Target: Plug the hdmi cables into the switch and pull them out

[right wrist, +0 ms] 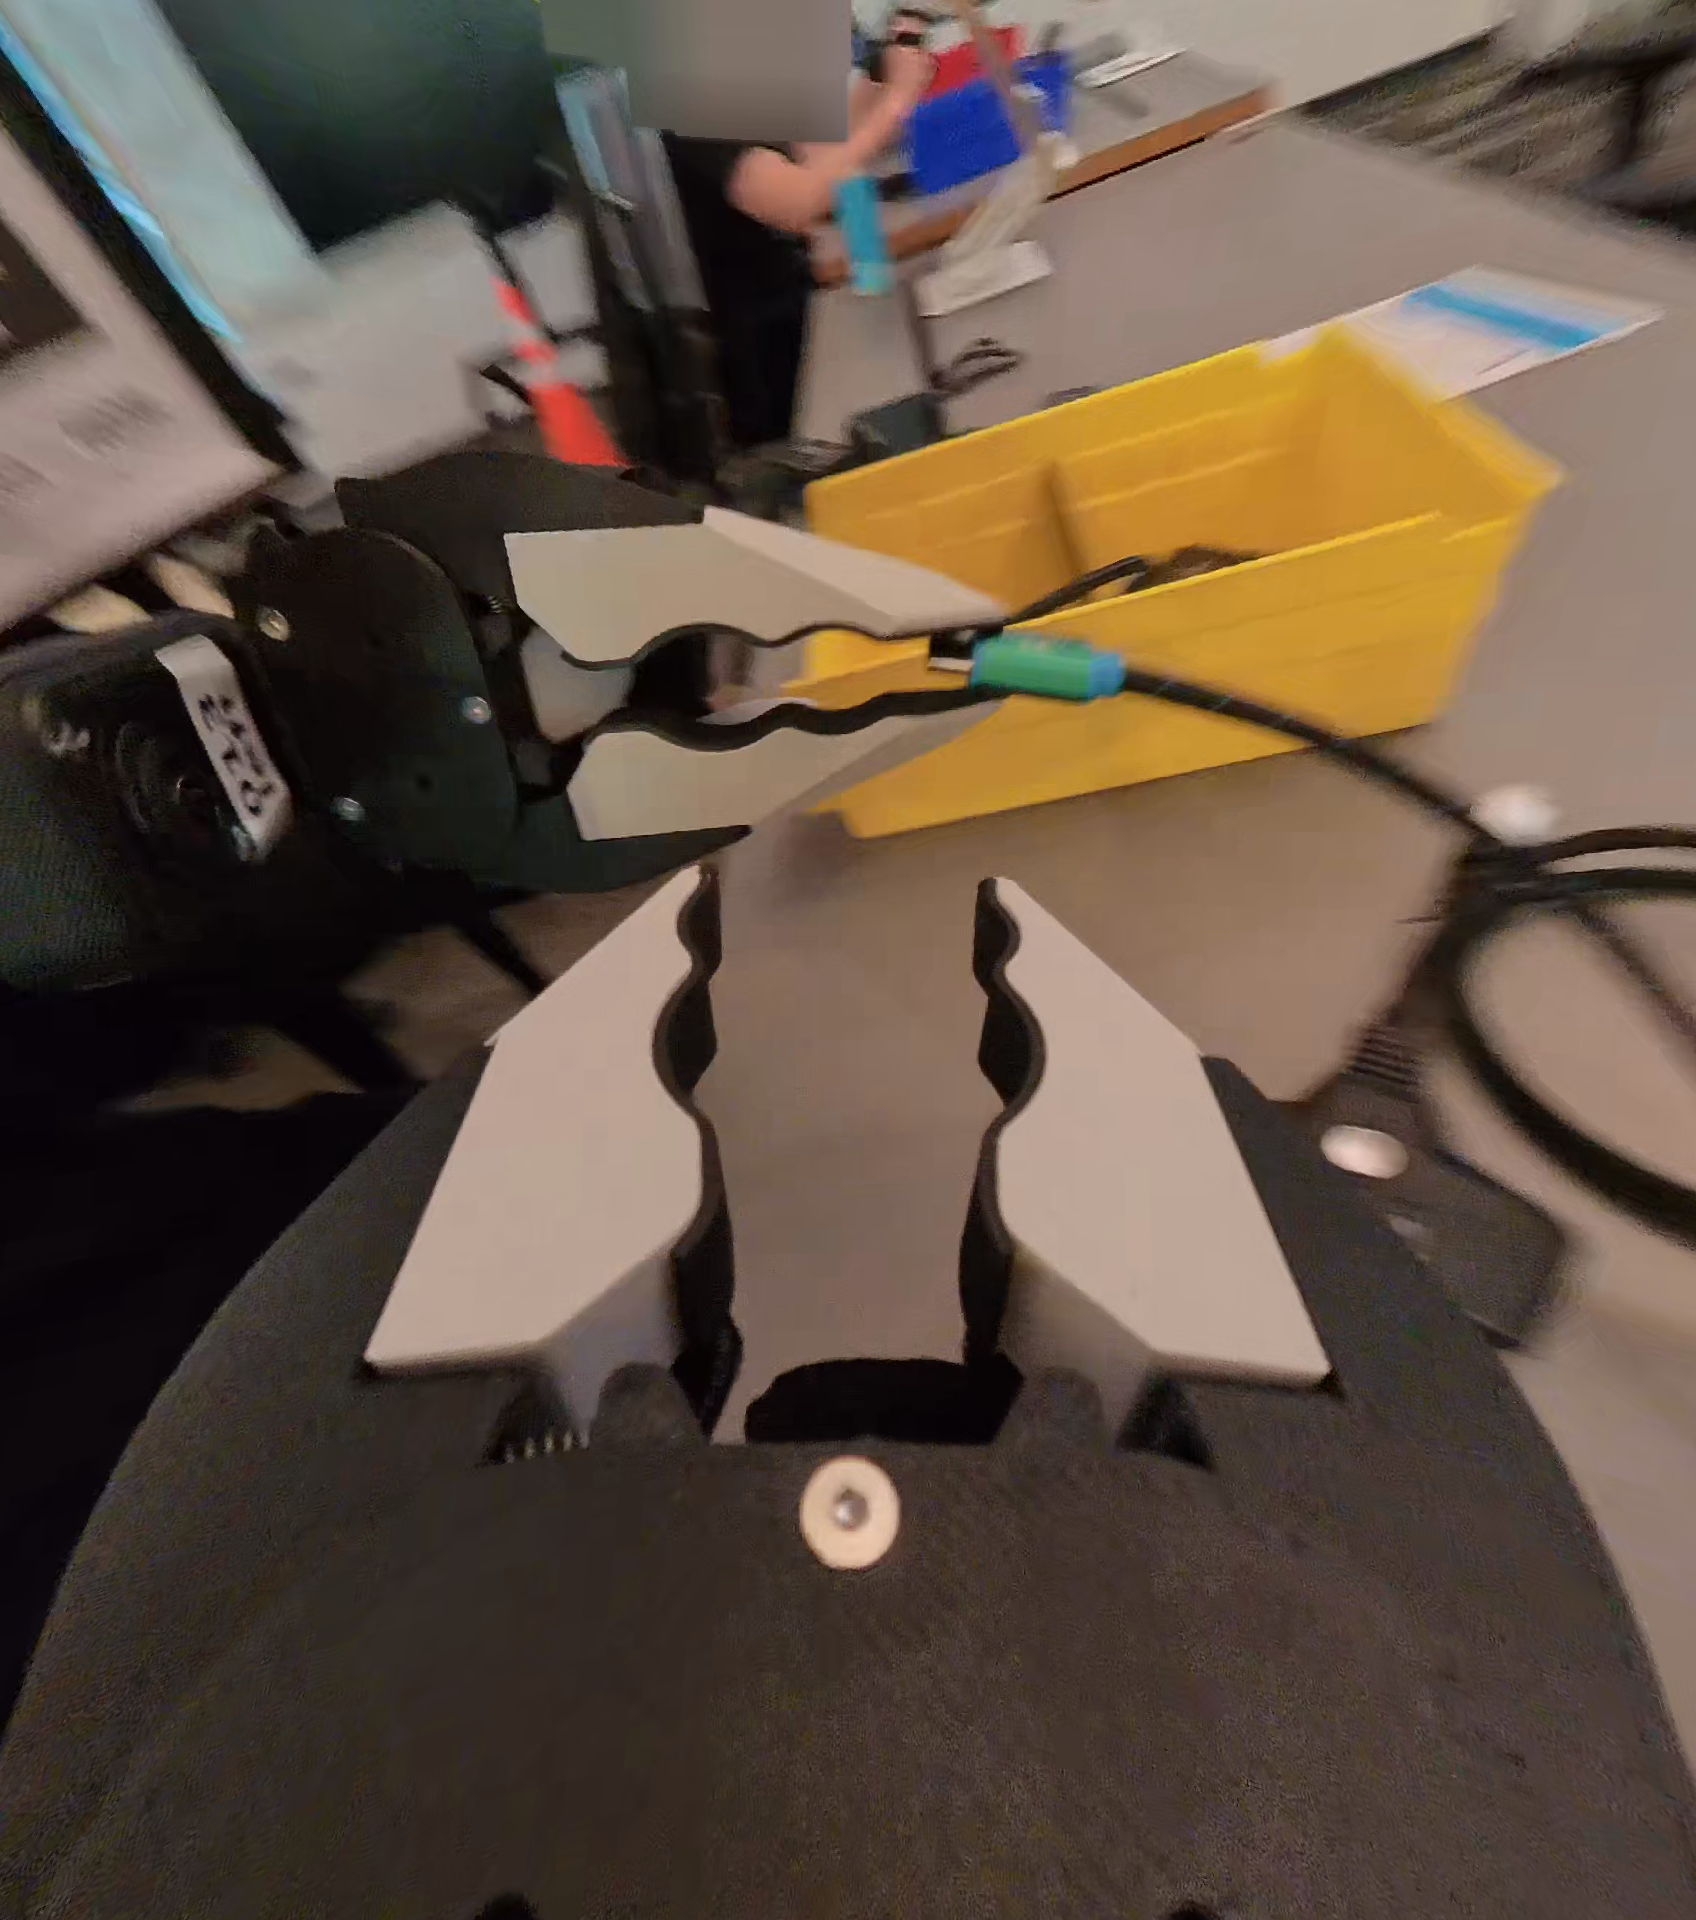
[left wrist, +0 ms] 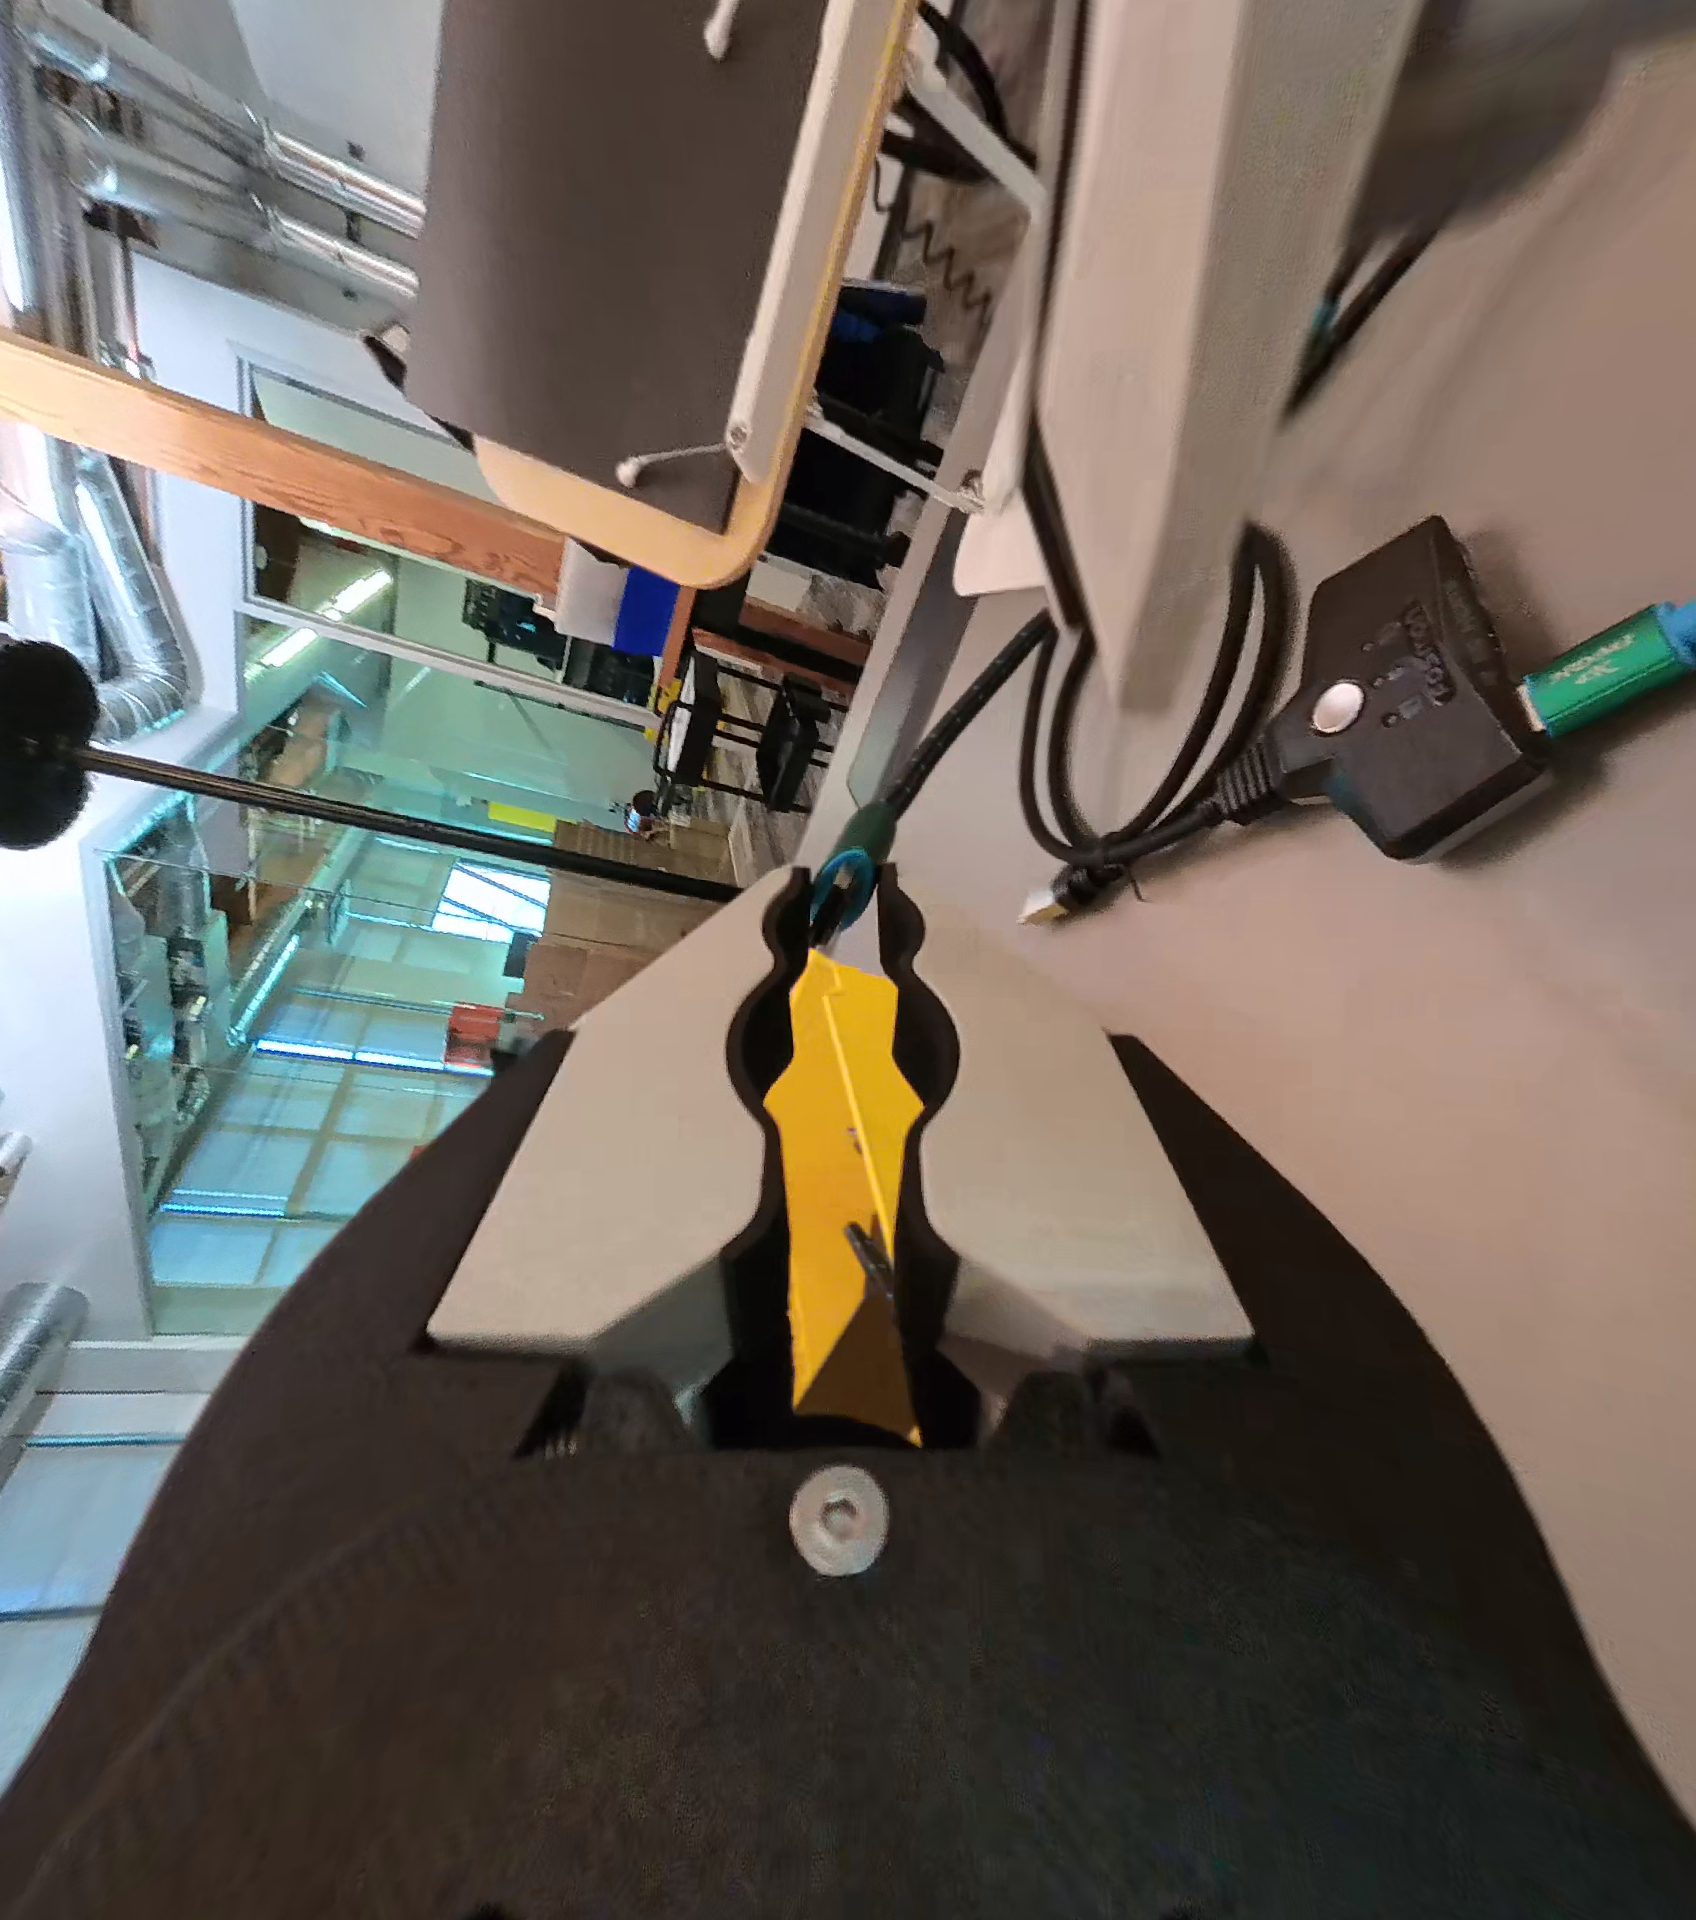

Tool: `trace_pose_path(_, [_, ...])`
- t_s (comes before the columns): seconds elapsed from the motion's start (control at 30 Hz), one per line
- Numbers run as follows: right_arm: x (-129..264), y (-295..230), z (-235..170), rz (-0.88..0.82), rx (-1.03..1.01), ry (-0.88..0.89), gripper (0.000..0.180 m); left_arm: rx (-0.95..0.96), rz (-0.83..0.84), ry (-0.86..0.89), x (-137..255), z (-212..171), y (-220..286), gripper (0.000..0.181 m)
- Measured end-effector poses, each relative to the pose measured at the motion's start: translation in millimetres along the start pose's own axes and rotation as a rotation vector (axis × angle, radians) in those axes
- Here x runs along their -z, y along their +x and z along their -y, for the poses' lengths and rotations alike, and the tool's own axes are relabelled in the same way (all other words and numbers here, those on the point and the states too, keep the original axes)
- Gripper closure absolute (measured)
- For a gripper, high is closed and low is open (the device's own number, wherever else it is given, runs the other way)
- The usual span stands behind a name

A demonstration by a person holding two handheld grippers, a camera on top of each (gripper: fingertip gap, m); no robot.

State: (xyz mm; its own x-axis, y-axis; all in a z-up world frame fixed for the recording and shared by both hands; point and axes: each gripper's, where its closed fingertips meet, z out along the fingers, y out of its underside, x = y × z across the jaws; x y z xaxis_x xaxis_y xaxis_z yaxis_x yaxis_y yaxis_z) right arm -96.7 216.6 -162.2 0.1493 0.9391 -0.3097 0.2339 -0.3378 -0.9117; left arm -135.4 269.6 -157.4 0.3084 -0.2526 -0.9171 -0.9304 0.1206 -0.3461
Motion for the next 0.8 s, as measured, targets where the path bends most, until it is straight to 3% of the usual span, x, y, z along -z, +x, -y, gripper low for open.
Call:
trace_pose_path(0.07, [-8, 3, 1, 0.059, -0.016, 0.060, 0.137, -0.013, 0.020, 0.033, 3, 5, -7, 0.171])
trace_pose_path(0.17, [-1, 10, 16, -0.024, 0.202, 0.157, 0.141, -0.039, 0.041, 0.096, 9, 13, -16, 0.171])
trace_pose_path(0.3, [14, 9, 38, -0.063, 0.349, 0.204, 0.142, -0.117, -0.019, 0.200, 14, 25, -10, 0.171])
trace_pose_path(0.6, [31, 21, 52, -0.061, 0.593, 0.014, 0.141, -0.172, -0.079, 0.308, 22, 46, -11, 0.171])
trace_pose_path(0.8, [22, 11, 36, 0.115, 0.646, -0.038, 0.139, -0.211, -0.094, 0.392, 34, 68, -7, 0.171])
